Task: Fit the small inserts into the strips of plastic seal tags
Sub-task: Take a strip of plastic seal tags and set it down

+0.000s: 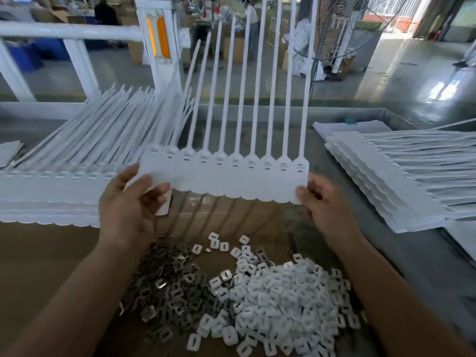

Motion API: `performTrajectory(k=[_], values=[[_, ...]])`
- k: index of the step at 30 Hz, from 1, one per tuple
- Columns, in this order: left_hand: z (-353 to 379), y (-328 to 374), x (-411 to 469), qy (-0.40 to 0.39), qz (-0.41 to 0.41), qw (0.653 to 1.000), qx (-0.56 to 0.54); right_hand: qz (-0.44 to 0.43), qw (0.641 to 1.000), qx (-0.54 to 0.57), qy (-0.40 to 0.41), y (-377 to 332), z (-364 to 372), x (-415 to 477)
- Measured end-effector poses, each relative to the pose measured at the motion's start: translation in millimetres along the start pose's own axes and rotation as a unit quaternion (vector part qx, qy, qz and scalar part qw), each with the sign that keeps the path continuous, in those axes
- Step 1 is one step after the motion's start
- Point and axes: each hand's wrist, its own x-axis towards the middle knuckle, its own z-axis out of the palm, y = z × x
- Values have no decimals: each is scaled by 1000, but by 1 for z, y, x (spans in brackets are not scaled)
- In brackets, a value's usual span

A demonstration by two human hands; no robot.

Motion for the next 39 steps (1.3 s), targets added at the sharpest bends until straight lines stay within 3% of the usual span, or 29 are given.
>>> performTrajectory(k=[5,13,20,23,26,28,31,33,37,39], values=[[-4,-15,4,-94,-2,983,157,35,998,-42,29,19,-8,12],[-1,-29,11,-190,23,886,422,81,986,-109,94,31,-10,21],[-1,-32,9,-193,75,855,476,76,969,-194,134,34,-18,19],[-4,-29,9,-246,42,855,455,73,961,-226,142,35,-20,19],[-6,-28,12,-243,11,867,436,49,957,-254,130,38,-18,17],[-7,-30,11,-230,76,830,502,38,951,-287,106,40,-16,18],[-5,-32,10,-236,203,716,625,34,940,-331,77,43,-15,21],[-6,-34,10,-274,200,665,666,40,938,-336,73,43,-16,20],[-10,-37,12,-311,198,632,682,-7,949,-304,83,32,-16,14],[-11,-39,12,-310,216,626,682,-55,969,-239,34,16,-13,8]])
